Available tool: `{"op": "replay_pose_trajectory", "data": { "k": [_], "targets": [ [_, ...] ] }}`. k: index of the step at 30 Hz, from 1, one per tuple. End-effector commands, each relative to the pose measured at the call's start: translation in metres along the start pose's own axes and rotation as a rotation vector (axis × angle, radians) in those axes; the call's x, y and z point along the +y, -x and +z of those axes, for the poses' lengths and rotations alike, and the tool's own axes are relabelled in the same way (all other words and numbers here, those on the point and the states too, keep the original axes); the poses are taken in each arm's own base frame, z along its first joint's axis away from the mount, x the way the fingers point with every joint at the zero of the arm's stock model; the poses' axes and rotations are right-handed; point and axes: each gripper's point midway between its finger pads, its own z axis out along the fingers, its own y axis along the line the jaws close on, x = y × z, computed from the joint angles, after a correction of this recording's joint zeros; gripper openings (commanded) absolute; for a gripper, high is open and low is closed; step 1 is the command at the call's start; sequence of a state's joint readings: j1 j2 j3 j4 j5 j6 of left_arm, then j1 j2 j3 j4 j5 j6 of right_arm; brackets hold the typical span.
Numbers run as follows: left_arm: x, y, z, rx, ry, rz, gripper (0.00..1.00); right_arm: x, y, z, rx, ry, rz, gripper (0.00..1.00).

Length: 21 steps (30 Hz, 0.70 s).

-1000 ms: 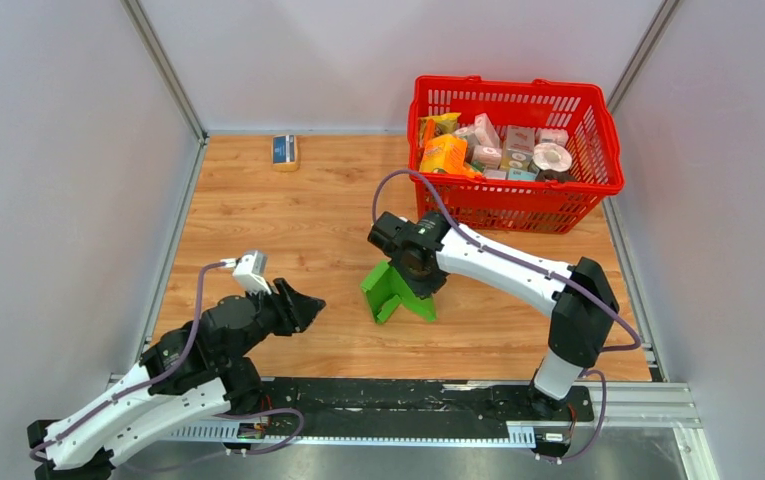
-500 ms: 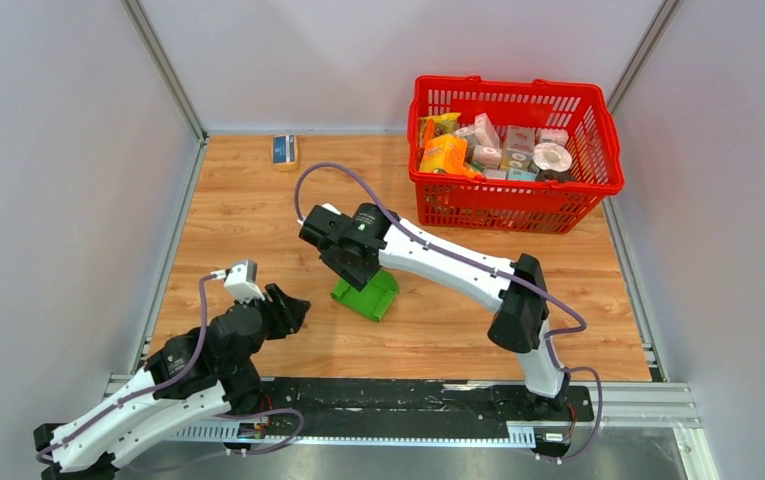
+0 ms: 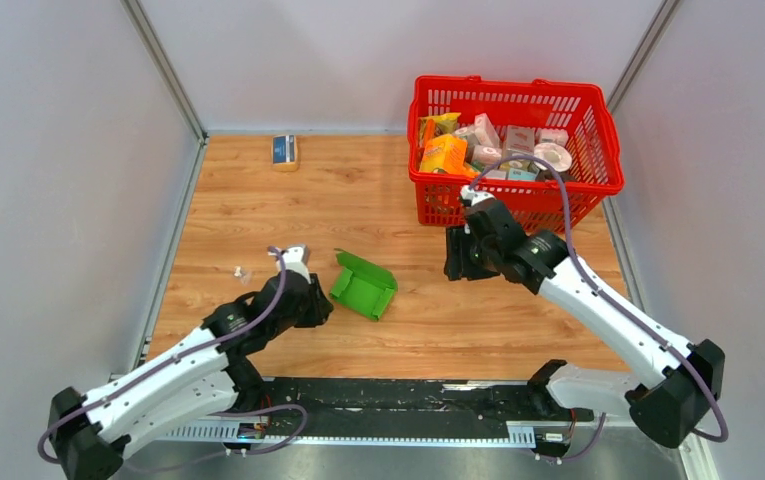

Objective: Fold the paper box

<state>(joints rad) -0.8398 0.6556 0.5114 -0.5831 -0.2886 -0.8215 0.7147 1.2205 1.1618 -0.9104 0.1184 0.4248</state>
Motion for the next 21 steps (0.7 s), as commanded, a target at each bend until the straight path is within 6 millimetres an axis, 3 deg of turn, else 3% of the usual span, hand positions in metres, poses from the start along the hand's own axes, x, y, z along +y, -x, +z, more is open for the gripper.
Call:
{"op": "replay_pose_trajectory", "data": {
  "k": [1, 2, 3, 5, 7, 8, 9, 13, 21],
  "targets": [
    [-0.055, -0.011, 0.018, 0.093, -0.231, -0.019, 0.3, 0.039, 0.011, 0.028, -0.097, 0.229, 0.015, 0.5],
    [-0.06, -0.021, 0.021, 0.133, -0.252, -0.022, 0.26, 0.038, 0.012, 0.035, -0.104, 0.218, -0.01, 0.48],
    [-0.067, -0.032, 0.029, 0.166, -0.255, -0.009, 0.25, 0.034, 0.006, 0.051, -0.065, 0.193, -0.063, 0.38],
    [-0.076, -0.039, 0.035, 0.172, -0.237, -0.004, 0.24, 0.034, 0.009, 0.063, -0.034, 0.173, -0.106, 0.32],
    [-0.084, -0.055, 0.044, 0.209, -0.204, -0.005, 0.2, 0.035, 0.002, 0.087, 0.002, 0.146, -0.193, 0.23],
    [-0.079, -0.064, 0.052, 0.231, -0.158, -0.004, 0.15, 0.035, 0.009, 0.095, -0.027, 0.115, -0.215, 0.19],
    [-0.08, -0.066, 0.055, 0.228, -0.148, -0.012, 0.13, 0.033, 0.001, 0.113, 0.023, 0.1, -0.244, 0.18],
    [-0.072, -0.075, 0.068, 0.204, -0.078, -0.056, 0.11, 0.043, -0.002, 0.143, 0.048, 0.094, -0.33, 0.17],
    [-0.08, -0.064, 0.085, 0.15, -0.046, -0.049, 0.1, 0.055, -0.013, 0.184, 0.073, 0.13, -0.433, 0.19]
  ]
}}
